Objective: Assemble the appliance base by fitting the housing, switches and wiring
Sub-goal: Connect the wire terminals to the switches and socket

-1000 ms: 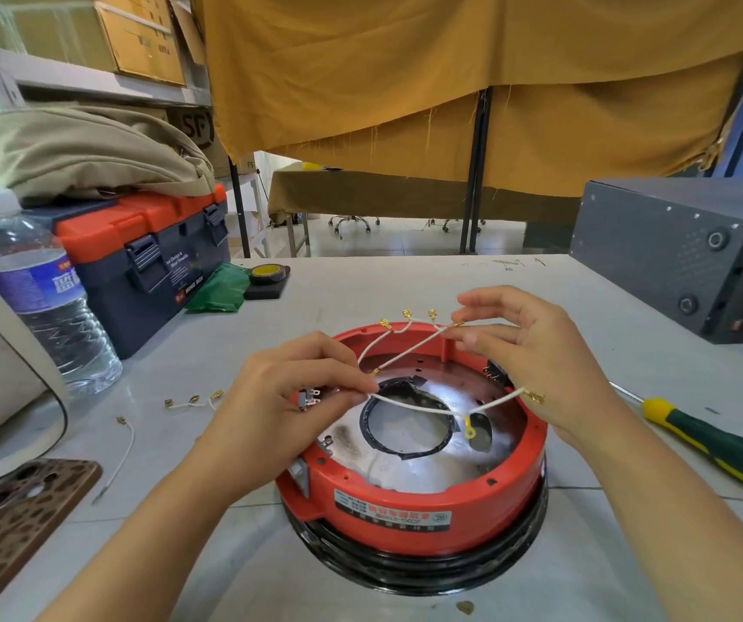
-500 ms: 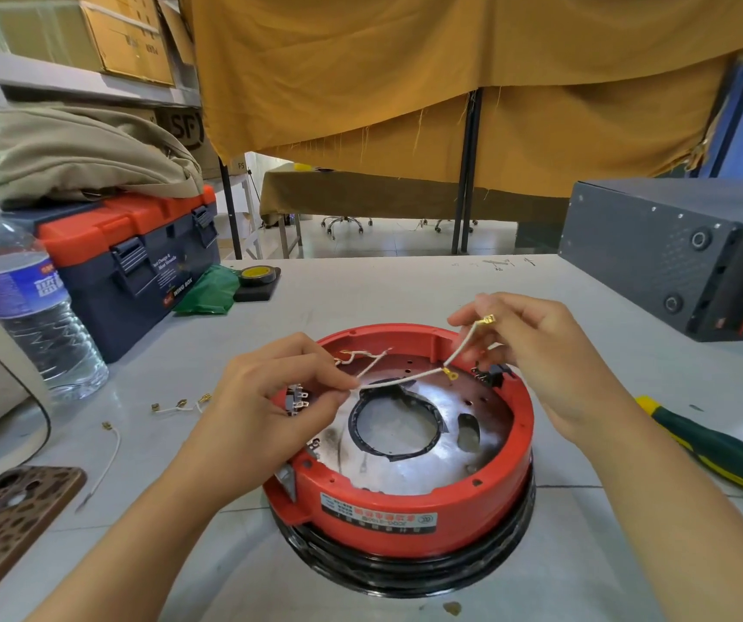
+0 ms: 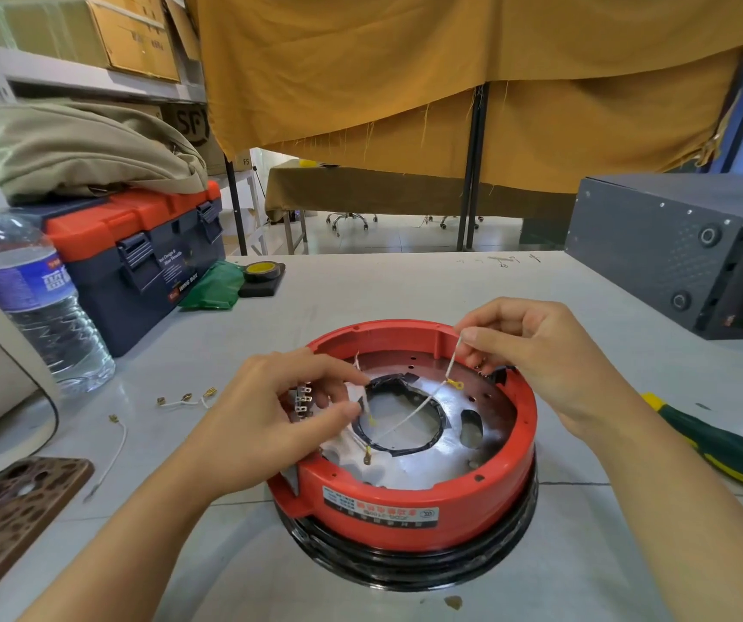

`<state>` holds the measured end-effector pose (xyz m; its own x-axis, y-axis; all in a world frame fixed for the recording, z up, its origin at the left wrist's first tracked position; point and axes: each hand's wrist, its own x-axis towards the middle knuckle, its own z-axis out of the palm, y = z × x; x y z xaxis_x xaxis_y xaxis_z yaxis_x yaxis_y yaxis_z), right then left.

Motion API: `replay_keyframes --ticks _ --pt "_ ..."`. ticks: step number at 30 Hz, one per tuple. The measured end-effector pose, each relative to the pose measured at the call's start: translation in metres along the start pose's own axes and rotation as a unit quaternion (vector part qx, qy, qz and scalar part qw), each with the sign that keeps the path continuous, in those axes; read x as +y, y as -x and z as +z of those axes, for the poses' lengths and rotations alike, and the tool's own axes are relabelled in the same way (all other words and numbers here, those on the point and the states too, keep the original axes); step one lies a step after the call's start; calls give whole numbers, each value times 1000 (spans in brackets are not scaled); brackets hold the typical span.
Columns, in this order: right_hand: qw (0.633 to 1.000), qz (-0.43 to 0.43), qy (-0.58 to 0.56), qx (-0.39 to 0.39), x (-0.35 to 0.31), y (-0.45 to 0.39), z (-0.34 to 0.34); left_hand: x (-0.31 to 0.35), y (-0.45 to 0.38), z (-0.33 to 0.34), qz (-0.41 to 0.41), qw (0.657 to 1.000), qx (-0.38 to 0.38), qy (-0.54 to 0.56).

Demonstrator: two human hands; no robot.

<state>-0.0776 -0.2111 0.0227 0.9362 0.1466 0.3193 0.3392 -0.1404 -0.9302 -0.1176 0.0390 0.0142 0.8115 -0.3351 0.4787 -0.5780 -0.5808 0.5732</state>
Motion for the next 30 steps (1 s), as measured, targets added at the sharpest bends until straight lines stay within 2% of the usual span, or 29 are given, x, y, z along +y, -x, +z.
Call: replay_keyframes --ticks 3,6,11,14,20,25,28,30 --pt "1000 5 -18 -11 -1 1 -1 -1 -3 -1 -45 998 35 36" --pt "999 7 -37 -21 -3 2 -2 2 -11 1 -63 997 52 17" --pt "998 8 -46 -47 -5 5 1 25 -37 8 -58 997 -40 21" --pt "998 8 -28 -58 -5 5 3 39 -57 21 -64 992 -86 66" --pt "997 -5 -4 -71 -3 4 2 42 -73 40 -87 983 -108 121" --pt "993 -39 97 -57 3 1 -3 30 -68 44 -112 968 -105 196" --pt "997 -25 50 -57 5 0 -6 24 -68 44 -101 971 -99 195" --pt "1000 -12 7 1 8 -3 -9 21 -69 45 -102 973 -88 188"
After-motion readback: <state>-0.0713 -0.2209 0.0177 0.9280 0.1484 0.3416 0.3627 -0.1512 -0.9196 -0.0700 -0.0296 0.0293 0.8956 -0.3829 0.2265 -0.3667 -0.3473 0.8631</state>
